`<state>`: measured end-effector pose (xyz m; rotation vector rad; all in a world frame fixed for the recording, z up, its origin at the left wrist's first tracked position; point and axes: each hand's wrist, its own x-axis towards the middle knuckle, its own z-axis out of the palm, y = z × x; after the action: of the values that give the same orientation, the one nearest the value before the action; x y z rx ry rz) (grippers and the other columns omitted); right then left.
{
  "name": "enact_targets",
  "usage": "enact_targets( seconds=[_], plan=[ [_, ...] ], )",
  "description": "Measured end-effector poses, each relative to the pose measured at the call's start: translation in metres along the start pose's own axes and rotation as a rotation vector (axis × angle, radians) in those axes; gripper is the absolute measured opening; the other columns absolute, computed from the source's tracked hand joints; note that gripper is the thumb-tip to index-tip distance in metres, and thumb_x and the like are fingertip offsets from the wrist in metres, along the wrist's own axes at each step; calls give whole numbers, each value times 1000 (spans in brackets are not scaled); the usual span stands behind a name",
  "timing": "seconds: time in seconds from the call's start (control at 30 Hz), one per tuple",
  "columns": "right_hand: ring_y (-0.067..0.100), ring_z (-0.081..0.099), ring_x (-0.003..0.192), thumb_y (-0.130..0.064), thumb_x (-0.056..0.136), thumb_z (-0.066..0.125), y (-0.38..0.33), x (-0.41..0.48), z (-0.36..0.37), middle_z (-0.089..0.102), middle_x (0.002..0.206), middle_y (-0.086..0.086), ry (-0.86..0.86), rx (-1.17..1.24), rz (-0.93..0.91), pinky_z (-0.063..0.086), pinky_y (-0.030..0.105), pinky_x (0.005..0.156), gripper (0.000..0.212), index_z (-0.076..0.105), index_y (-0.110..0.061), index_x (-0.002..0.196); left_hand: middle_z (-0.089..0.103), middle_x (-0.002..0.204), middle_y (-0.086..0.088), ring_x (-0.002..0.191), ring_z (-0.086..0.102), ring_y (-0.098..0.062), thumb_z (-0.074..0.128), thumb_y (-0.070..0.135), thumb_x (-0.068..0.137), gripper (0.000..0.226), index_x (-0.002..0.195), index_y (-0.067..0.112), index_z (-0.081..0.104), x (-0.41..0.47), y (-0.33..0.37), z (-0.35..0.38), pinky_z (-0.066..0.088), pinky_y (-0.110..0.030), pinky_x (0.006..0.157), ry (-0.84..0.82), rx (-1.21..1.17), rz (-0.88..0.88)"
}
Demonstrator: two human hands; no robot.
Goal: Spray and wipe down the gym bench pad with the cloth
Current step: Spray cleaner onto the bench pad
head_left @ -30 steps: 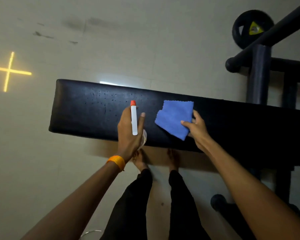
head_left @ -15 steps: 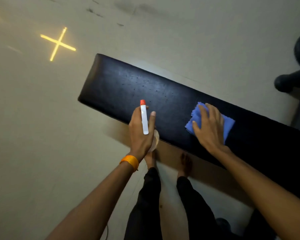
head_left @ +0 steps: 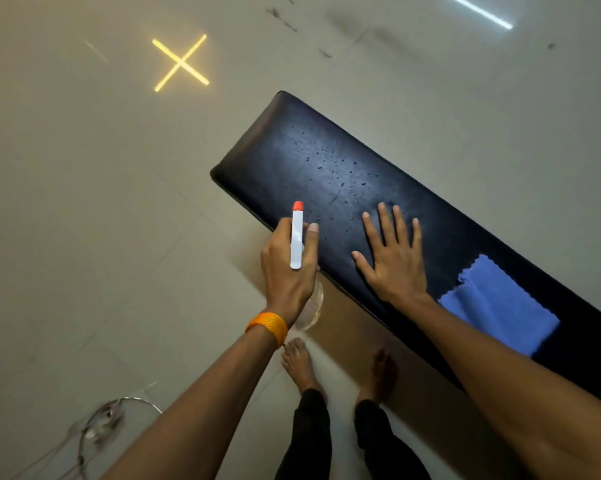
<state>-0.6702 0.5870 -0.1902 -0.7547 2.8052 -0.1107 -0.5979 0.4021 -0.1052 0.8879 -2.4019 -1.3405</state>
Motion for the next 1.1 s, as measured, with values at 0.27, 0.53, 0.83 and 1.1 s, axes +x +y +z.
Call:
enact_targets(
  seconds=[0.27, 0.53, 0.83, 1.1],
  plan=[
    [31, 4, 157, -61, 99, 27, -1, 1, 4, 8, 170, 9, 54, -39, 12, 9, 60, 124, 74, 15, -23, 162, 56, 62, -3, 54, 61, -34, 50, 57, 95, 44, 76, 17, 53, 18, -38, -5, 54, -53, 51, 61, -24, -167],
    [31, 3, 158, -62, 99, 28, 1, 2, 7, 8, 170, 9, 74, -57, 18, 9, 60, 124, 75, 15, -23, 162, 56, 58, -3, 55, 56, -30, 43, 55, 90, 51, 71, 10, 57, 30, -32, -9, 50, -53, 54, 34, 90, -119],
    [29, 4, 158, -63, 99, 29, 1, 2, 5, 7, 170, 9, 71, -39, 16, 9, 60, 124, 77, 14, -21, 162, 53, 54, 0, 50, 54, -21, 54, 45, 95, 41, 68, 13, 53, -18, -31, 5, 50, -43, 51, -208, 79, -77],
    [23, -1, 158, -73, 95, 27, 2, -1, 6, 2, 170, 11, 64, 77, 121, 8, 51, 127, 97, 5, -5, 161, 43, 51, 4, 49, 44, -20, 56, 41, 92, 41, 61, 20, 40, -27, -16, 14, 32, -31, 48, -270, 128, 4]
  ],
)
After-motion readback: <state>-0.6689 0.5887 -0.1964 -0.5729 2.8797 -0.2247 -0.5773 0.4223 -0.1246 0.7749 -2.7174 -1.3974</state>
